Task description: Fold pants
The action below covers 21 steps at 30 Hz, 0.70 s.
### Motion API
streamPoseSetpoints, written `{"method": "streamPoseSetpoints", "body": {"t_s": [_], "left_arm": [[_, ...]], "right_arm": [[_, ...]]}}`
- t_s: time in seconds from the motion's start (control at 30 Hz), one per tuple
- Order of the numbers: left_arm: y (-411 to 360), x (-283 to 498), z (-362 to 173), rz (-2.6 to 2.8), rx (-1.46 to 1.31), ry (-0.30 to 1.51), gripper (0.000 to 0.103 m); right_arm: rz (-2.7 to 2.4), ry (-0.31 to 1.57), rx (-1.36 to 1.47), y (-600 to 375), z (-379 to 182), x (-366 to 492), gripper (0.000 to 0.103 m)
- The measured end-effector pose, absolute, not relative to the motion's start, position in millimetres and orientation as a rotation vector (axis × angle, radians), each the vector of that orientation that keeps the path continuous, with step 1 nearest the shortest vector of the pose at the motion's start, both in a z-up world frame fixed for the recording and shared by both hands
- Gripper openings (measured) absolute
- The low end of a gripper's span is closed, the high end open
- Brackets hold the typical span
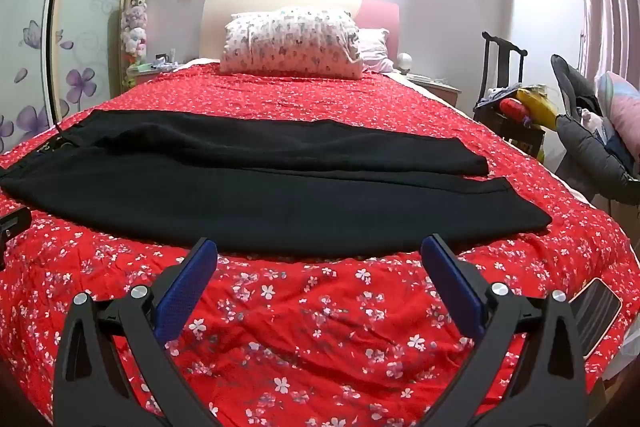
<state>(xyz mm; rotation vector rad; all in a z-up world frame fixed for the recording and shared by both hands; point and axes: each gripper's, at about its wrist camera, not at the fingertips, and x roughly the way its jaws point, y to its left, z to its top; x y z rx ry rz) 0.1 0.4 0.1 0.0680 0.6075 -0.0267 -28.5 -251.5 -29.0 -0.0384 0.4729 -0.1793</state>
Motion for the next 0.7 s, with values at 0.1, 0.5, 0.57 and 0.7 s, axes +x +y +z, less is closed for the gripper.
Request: {"method": "streamPoseSetpoints", "body": {"t_s": [0.1, 0.5, 0.57, 0.7], "left_arm": [[0.8, -0.1, 0.5, -0.029, 0.069, 0.606, 0.101], [1.5, -0.2, -1.5, -0.025, 0.072, 0.609, 0.101], [1.5, 0.1, -1.3, -0.024, 0.072, 0.61, 0.101], [1.3, 0.2, -1.2, -0.023, 0.073, 0.61, 0.101]], "right_arm": [[-0.179, 0.476, -0.037, -252.1, -29.5, -28.1, 0.102], [-0.177, 0.48, -0.032, -253.4, -30.5, -27.5, 0.102], [-0.178, 0.481, -0.031, -253.5, -30.6, -27.4, 0.102], [-0.177, 0.481, -0.031, -253.8, -30.6, -27.4, 0.102]]}}
